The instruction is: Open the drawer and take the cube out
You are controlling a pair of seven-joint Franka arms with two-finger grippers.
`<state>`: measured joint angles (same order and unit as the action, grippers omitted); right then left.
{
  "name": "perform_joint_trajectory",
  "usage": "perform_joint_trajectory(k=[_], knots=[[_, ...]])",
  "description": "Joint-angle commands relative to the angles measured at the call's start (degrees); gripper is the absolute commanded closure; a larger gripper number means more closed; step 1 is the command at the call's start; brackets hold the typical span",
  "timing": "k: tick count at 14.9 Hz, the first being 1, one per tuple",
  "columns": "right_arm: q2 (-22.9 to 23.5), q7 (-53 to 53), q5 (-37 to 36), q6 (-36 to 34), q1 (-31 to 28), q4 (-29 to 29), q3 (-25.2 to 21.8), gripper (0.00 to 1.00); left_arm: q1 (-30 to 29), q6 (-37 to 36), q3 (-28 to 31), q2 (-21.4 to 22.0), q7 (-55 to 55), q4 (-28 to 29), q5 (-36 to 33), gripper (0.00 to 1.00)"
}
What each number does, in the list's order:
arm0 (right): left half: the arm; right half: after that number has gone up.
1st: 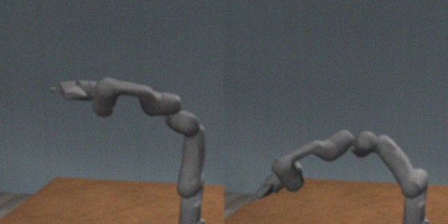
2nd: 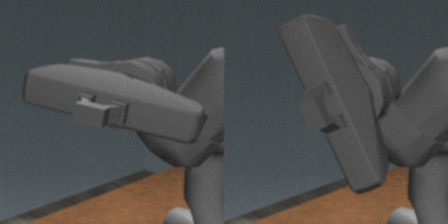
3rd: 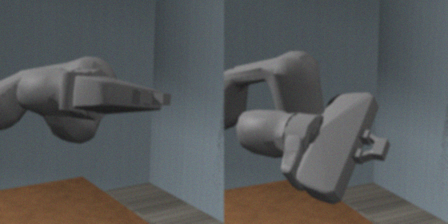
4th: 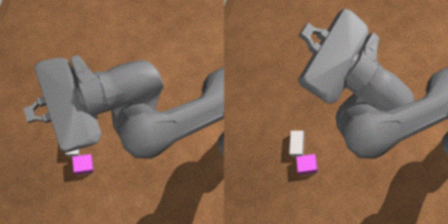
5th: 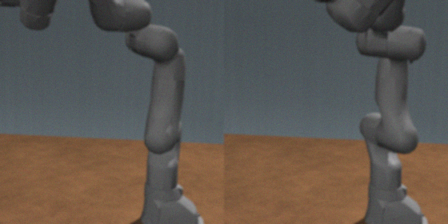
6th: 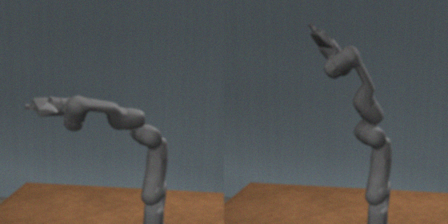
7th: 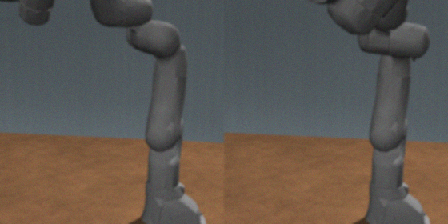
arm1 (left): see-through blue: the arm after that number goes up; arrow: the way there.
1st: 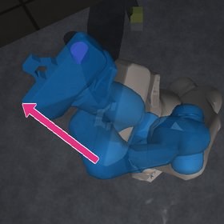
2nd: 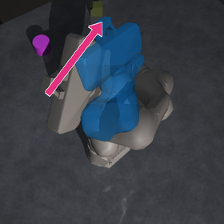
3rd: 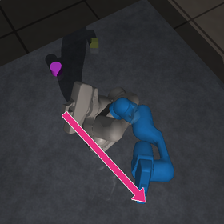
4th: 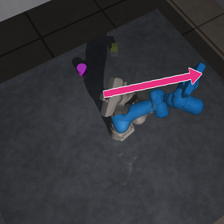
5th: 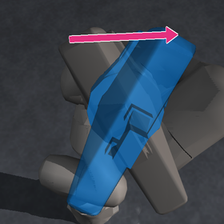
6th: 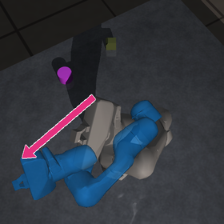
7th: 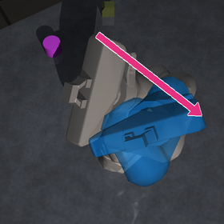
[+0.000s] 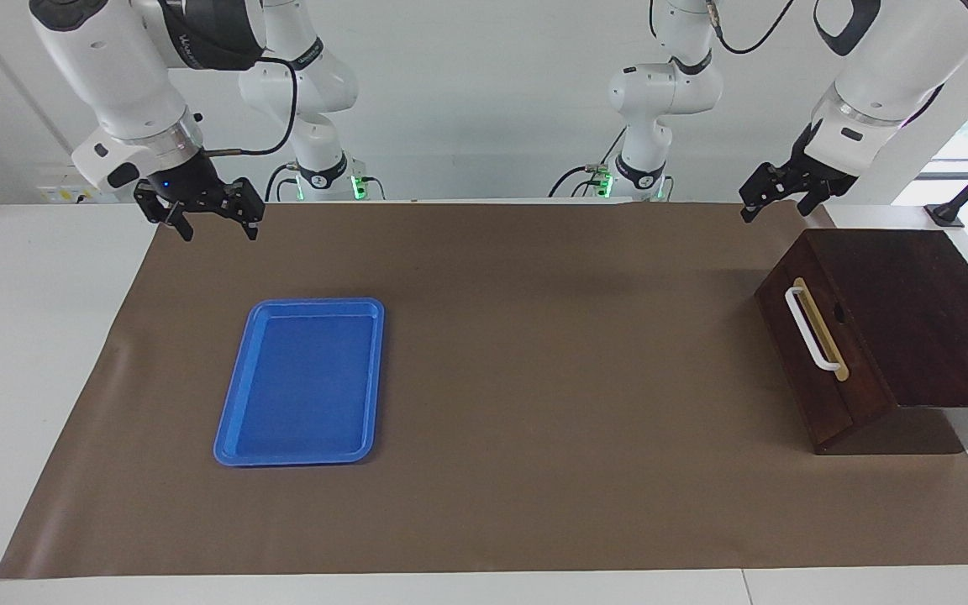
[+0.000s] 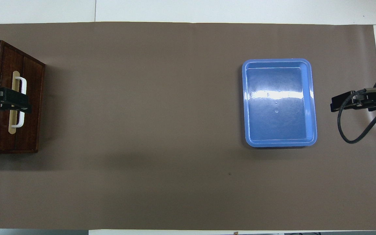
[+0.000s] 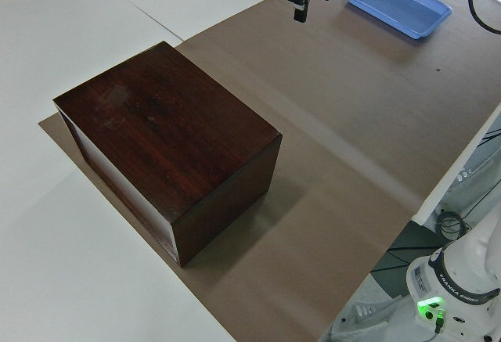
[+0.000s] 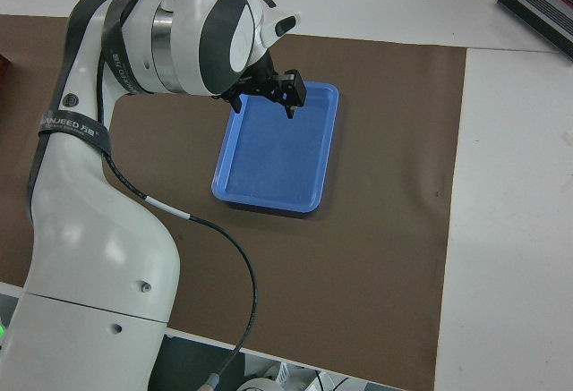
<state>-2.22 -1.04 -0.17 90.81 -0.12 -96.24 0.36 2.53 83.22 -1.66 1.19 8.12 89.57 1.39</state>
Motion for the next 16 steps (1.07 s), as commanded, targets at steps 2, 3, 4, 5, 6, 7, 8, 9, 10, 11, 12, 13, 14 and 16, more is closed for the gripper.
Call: perform_joint_trajectory(k=[2,3,4,5,6,7,8,9,10,11,12,13,14,16], knots=[[-1.2,-1.2,1.2,0.5,-0.3,-1.8,0.4,0.00,-0.4,0.5,-0.2,-0.6,-0.7,-1.1,0.2,0.00],[-1.4,-1.2,1.2,0.6,-0.5,-1.9,0.4,0.00,-0.4,0.5,0.0,-0.6,-0.7,-1.1,0.2,0.00],[-1.3,-1.2,1.2,0.7,-0.6,-1.9,0.4,0.00,-0.4,0.5,0.0,-0.7,-0.7,-1.1,0.2,0.00],[-1.3,-1.2,1.2,0.9,-0.6,-1.9,0.4,0.00,-0.4,0.5,-0.1,-0.7,-0.7,-1.1,0.1,0.00],[-1.4,-1.2,1.2,0.8,-0.4,-1.9,0.4,0.00,-0.4,0.4,-0.3,-0.5,-0.7,-1.1,0.1,0.00],[-1.4,-1.2,1.2,0.8,-0.3,-1.9,0.4,0.00,-0.3,0.7,-0.5,-0.3,-0.2,-1.0,0.2,0.00],[-1.4,-1.2,1.2,0.8,-0.2,-1.9,0.5,0.00,-0.4,0.7,-0.5,-0.3,-0.4,-1.1,0.3,0.00],[-1.4,-1.2,1.2,0.7,-0.2,-1.9,0.5,0.00,-0.1,0.6,-0.5,-0.1,0.0,-0.6,0.3,0.00],[-1.4,-1.2,1.2,0.7,-0.2,-1.9,0.6,0.00,-0.2,0.8,-0.5,0.2,0.3,-0.4,0.3,0.00],[-1.4,-1.2,1.2,0.6,-0.2,-1.9,0.6,0.00,0.0,1.1,-0.3,0.1,0.1,-0.4,-0.1,0.00],[-1.4,-1.2,1.2,0.5,-0.2,-1.9,0.6,0.00,0.2,3.1,-0.4,0.0,-0.3,-0.4,-0.9,0.00],[-1.4,-1.2,1.2,0.4,-0.2,-1.9,0.6,0.00,0.5,4.7,-0.4,0.0,-0.1,-0.2,-1.9,0.00],[-1.4,-1.2,1.2,0.4,-0.3,-2.0,0.6,0.00,1.0,5.5,-0.5,0.1,-0.1,0.6,-3.0,0.00],[-1.4,-1.2,1.2,0.6,-0.3,-1.9,0.6,0.00,1.9,6.7,-0.6,0.1,-0.6,1.0,-5.7,0.00]])
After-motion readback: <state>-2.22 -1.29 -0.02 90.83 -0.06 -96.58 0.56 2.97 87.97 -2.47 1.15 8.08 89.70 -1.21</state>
